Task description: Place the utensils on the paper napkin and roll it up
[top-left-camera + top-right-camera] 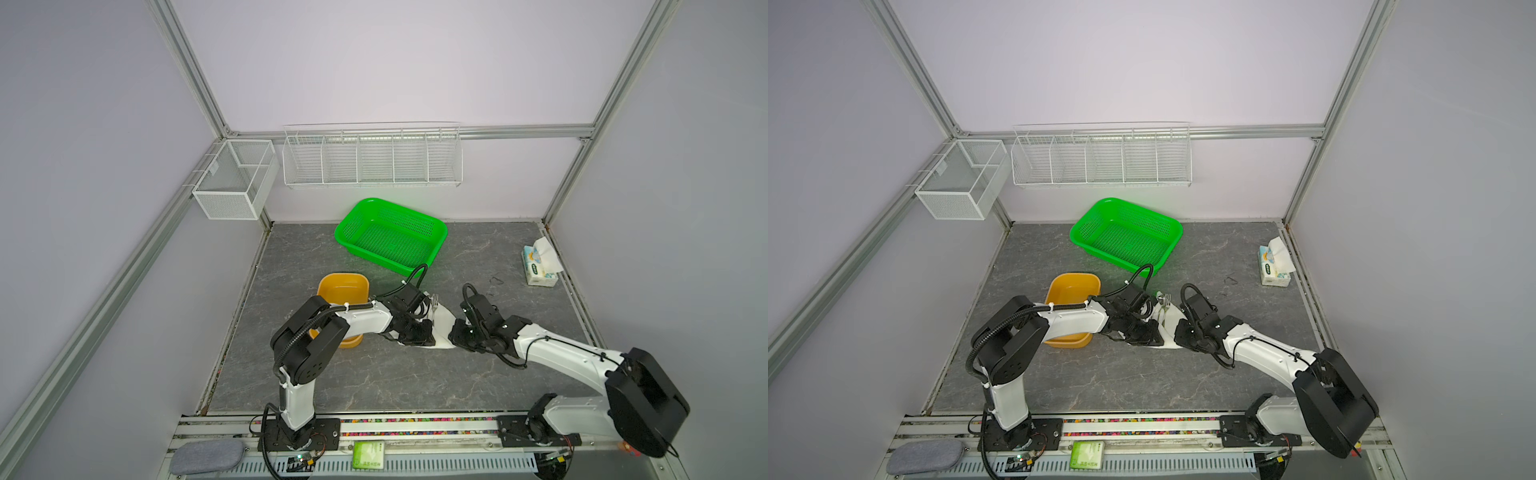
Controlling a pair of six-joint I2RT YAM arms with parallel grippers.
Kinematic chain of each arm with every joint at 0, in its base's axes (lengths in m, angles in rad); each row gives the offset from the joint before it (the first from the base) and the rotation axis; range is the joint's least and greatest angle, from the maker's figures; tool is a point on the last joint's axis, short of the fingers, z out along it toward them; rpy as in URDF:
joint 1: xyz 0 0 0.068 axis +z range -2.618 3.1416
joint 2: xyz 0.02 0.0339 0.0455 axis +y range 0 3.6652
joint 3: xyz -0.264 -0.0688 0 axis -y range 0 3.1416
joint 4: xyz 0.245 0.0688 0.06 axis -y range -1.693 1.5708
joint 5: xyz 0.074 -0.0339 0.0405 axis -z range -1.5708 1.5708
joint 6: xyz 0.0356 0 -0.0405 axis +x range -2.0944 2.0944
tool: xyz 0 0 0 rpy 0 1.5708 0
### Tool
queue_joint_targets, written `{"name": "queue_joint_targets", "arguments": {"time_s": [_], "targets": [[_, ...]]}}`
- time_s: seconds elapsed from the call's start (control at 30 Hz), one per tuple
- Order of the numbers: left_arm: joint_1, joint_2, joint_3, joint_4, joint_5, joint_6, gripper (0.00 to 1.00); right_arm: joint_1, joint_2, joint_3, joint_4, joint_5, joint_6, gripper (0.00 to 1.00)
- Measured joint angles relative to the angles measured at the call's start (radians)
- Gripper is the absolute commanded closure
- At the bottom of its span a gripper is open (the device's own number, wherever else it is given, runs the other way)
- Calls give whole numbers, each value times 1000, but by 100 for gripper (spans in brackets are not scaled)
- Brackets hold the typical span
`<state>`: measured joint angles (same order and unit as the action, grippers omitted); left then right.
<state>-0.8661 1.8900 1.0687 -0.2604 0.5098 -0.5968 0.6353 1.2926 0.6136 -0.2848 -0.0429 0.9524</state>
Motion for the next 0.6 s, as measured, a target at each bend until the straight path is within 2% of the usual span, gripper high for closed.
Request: {"name": "queue_joint_targets", "arguments": {"time_s": [0.13,0.6], "targets": [[0,0,0,0,0,0,86,-71,-23,-77,31,-36,21,66],[0,0,0,-1,0,3,86,-152,-15,-121,149,-85,47,62]]}}
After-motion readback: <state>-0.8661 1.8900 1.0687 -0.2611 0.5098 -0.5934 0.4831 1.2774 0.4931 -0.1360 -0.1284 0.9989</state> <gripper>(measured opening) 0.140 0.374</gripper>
